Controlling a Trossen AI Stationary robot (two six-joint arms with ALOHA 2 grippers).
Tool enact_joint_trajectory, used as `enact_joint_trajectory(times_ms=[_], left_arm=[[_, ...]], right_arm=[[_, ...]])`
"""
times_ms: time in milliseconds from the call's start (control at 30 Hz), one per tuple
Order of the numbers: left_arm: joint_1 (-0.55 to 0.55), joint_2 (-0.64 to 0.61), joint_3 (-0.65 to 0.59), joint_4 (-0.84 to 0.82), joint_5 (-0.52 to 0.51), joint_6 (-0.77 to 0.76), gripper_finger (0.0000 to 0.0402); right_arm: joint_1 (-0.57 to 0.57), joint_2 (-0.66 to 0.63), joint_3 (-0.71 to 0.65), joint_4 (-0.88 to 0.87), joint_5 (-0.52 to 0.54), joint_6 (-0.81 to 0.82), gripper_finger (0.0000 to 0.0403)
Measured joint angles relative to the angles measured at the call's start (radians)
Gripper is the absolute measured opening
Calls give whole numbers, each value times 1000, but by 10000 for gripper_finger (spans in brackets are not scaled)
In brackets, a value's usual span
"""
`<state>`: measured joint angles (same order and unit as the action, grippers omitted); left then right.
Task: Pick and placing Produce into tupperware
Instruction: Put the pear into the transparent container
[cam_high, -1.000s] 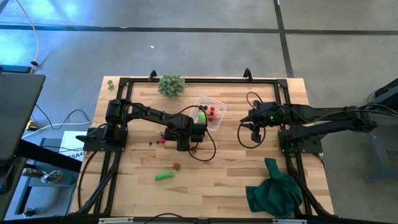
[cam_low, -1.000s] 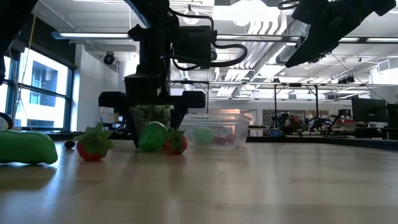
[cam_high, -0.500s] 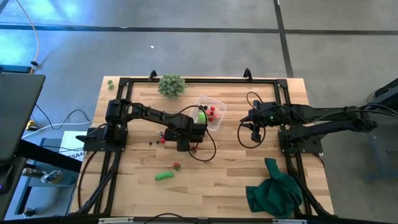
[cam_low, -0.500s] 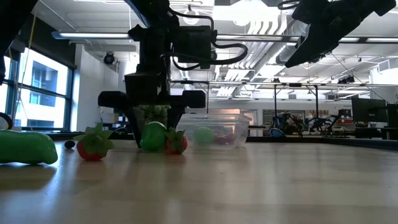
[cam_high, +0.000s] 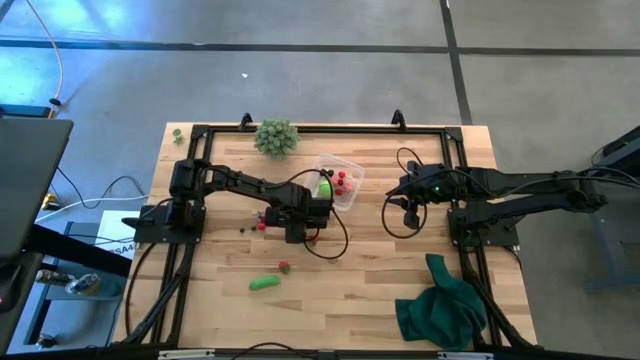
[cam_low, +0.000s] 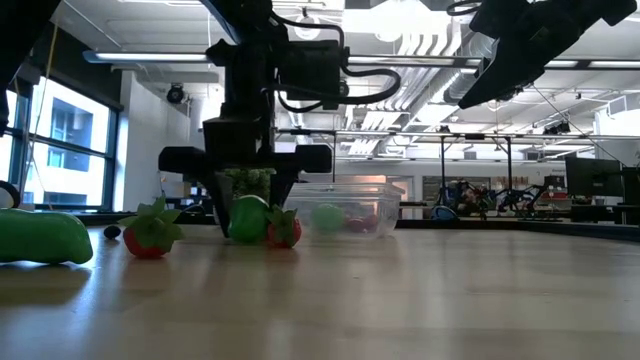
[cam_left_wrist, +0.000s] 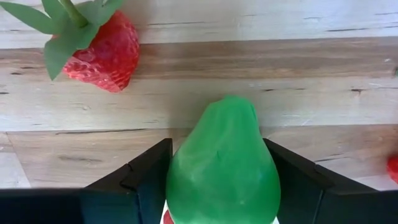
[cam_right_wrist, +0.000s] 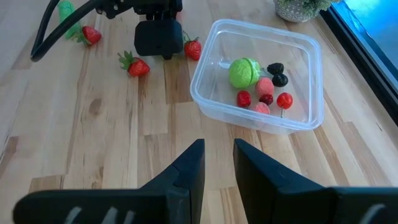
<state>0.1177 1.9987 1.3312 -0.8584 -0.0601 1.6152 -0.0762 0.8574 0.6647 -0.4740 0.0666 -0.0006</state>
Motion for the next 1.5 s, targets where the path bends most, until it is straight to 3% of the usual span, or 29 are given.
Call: enact_joint_trajectory(times_ms=[400, 567, 667, 1000, 1267, 1500], left_arm=[[0, 0, 21, 19, -109, -164, 211], [0, 0, 71, -33, -81, -257, 206], [0, 0, 116, -70, -4, -316, 207], [0, -26, 336, -161, 115, -439, 206], [14, -33, 612, -252, 97, -443, 206], [125, -35, 837, -260, 94, -508, 206]], right_arm=[[0, 0, 0, 0, -6, 0, 75], [0, 0, 0, 0, -5, 0, 75], [0, 0, 0, 0, -4, 0, 75], [0, 0, 0, 0, -3, 0, 75], [0, 0, 0, 0, -3, 0, 75], [0, 0, 0, 1, -3, 0, 75]])
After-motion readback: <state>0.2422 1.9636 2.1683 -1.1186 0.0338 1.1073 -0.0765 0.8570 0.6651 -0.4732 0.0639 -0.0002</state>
